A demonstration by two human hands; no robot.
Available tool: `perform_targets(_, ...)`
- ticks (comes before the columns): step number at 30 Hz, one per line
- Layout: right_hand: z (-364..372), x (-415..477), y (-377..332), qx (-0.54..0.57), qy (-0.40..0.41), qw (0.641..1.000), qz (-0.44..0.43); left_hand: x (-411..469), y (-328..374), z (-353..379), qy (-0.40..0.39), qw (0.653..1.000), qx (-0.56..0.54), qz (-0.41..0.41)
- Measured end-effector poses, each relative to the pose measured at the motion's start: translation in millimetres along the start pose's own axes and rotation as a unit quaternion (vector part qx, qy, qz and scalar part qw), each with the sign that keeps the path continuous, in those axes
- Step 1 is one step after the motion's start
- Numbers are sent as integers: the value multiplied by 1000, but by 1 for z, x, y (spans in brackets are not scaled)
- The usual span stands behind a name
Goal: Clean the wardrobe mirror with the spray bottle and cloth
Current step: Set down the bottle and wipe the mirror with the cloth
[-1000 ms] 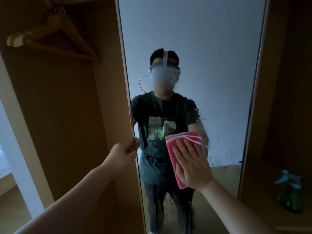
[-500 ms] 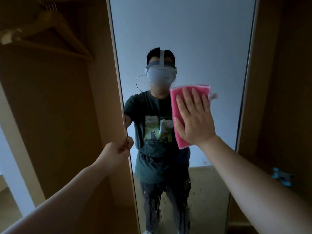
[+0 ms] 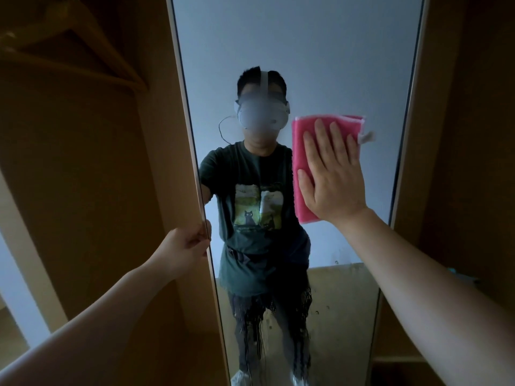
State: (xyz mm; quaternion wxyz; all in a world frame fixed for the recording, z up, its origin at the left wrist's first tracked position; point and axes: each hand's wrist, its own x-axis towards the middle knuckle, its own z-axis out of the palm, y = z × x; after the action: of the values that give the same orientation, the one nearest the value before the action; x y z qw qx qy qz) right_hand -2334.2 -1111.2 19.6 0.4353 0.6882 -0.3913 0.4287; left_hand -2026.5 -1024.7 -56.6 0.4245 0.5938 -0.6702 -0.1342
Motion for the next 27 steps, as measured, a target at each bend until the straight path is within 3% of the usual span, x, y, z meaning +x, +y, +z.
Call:
perform_targets(10, 22, -81, -2, 41, -9, 999, 29, -3, 8, 0, -4, 1000, 1, 2)
perform_targets(17, 33, -178, -13, 45, -84, 995, 42, -2, 10, -1, -7, 1000, 2, -6)
perform_targets(27, 28, -170, -5, 35, -99, 994, 33, -4, 16, -1, -8, 1000, 19, -8)
